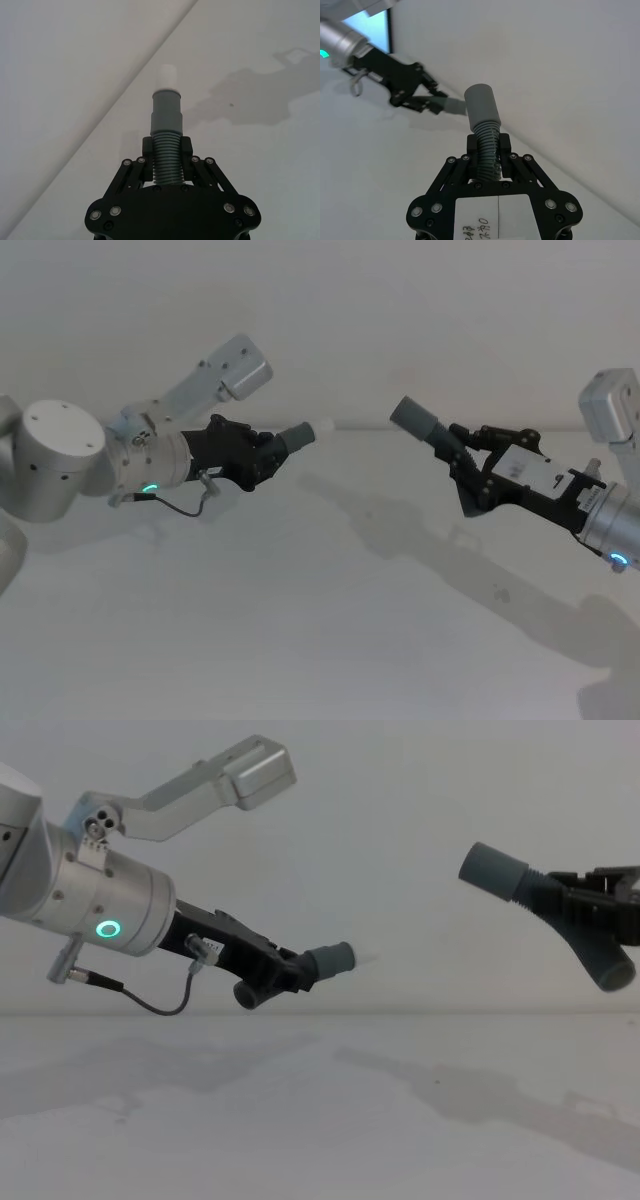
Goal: Use both hands to pick up one end of the pipe from the table, align the ends, and insert them.
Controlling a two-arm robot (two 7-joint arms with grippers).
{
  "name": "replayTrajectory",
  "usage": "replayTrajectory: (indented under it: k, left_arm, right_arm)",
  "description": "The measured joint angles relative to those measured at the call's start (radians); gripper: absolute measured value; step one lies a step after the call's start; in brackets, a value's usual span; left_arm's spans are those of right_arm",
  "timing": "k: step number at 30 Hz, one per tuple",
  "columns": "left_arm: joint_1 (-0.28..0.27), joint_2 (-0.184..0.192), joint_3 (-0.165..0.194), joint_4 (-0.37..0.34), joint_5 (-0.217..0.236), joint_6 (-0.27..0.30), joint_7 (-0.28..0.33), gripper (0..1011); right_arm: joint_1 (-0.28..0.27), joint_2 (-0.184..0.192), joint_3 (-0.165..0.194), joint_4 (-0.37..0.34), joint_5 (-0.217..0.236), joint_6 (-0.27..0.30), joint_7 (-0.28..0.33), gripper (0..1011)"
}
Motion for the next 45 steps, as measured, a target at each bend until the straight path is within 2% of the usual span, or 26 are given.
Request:
replayTrajectory:
  k: [10, 16, 27, 33, 45]
  left_arm:
    - [-0.025, 0.036, 0.020, 0.035, -0.020, -0.117, -0.098, 306]
    - [-0.035, 0.053, 0.027, 0.054, -0.042, -0.189, -0.160, 306]
    - [-0.039, 0.080, 0.032, 0.071, -0.093, -0.314, -0.263, 306]
    - [-0.040, 0.093, 0.035, 0.072, -0.118, -0.356, -0.306, 306]
    - [-0.038, 0.118, 0.041, 0.055, -0.153, -0.402, -0.366, 306]
  right_arm:
    - [0.011, 0.050, -0.023, 0.022, 0.052, -0.032, 0.144, 240]
    - [0.020, 0.065, -0.038, 0.034, 0.072, -0.046, 0.200, 240]
    - [0.029, 0.082, -0.060, 0.050, 0.096, -0.052, 0.254, 241]
    - [0.031, 0.089, -0.071, 0.057, 0.104, -0.051, 0.270, 240]
    - [0.034, 0.104, -0.094, 0.072, 0.108, -0.046, 0.288, 240]
